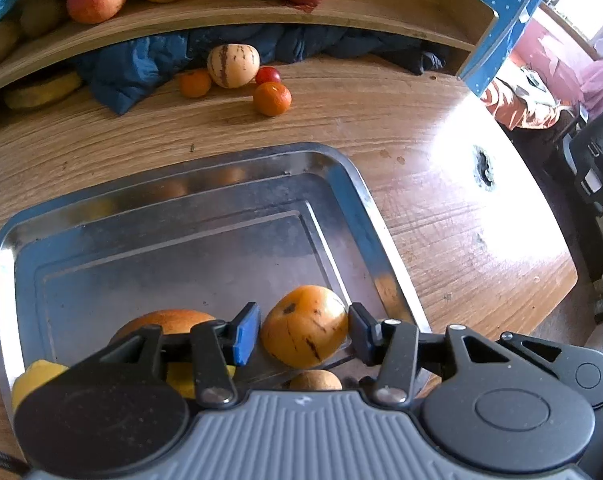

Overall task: Organize fruits
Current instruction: 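Open the left gripper releasing the orange fruit while the right gripper releases the brown fruit into the tray, then withdraw both open tools from the tray toward the fruits under the shelf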

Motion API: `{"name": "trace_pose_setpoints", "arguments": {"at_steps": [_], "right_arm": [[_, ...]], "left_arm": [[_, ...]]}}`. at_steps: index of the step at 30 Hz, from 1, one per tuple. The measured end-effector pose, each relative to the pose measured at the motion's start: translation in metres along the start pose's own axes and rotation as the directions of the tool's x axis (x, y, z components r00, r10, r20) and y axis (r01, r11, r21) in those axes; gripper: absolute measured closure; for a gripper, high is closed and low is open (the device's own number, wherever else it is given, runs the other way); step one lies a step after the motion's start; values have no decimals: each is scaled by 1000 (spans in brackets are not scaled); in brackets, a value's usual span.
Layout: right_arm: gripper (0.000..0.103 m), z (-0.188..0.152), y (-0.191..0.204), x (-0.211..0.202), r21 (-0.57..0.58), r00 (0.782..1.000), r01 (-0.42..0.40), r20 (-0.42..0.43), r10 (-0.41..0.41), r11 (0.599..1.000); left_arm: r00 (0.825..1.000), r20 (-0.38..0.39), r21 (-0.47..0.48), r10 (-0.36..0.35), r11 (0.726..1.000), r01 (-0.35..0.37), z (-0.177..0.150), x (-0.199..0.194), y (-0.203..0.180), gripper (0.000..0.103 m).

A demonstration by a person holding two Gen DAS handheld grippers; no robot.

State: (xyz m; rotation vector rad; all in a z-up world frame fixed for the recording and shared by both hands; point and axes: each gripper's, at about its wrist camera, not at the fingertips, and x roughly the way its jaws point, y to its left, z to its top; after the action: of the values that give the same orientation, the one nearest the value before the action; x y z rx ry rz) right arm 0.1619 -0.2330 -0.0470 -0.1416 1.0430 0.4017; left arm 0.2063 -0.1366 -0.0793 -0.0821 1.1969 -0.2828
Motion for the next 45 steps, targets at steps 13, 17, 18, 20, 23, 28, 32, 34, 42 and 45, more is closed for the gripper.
{"name": "trace_pose_setpoints", "arguments": {"at_steps": [13, 17, 18, 20, 23, 28, 32, 34, 42, 45], "right_arm": [[47, 5, -3, -16, -25, 999, 3, 32, -2, 1000], [40, 6, -6, -24, -29, 999, 0, 44, 2, 1000], [38, 7, -6, -26, -31, 999, -2, 47, 3, 1000], [35, 7, -6, -29, -37, 999, -5, 54, 7, 999], [26, 9, -5, -34, -46, 998, -10, 68, 13, 999], [8, 14, -2, -38, -60, 997, -19, 80, 24, 998], [5, 16, 3, -37, -80, 997, -28, 73, 33, 996], [3, 17, 5, -36, -90, 997, -34, 69, 40, 995], [2, 21, 16, -35, -131, 996, -67, 54, 74, 989], [2, 22, 20, -33, -144, 995, -80, 45, 88, 986]], "left_arm": [[995, 98, -48, -17, 999, 21, 0, -31, 5, 22], [990, 138, -58, -17, 998, 25, -2, -46, 7, 15], [989, 145, -62, -15, 998, 24, -3, -49, 8, 13], [987, 158, -72, -6, 997, 18, -5, -56, 12, 10], [985, 170, -89, 8, 996, 7, -10, -65, 20, 4], [986, 162, -113, 39, 993, -21, -23, -76, 38, 1], [988, 139, -132, 70, 990, -52, -37, -82, 53, 1], [988, 127, -144, 86, 987, -68, -46, -86, 62, 1], [986, 86, -239, 140, 964, -116, -74, -96, 90, 1], [986, 66, -256, 156, 957, -134, -81, -97, 96, 1]]}}
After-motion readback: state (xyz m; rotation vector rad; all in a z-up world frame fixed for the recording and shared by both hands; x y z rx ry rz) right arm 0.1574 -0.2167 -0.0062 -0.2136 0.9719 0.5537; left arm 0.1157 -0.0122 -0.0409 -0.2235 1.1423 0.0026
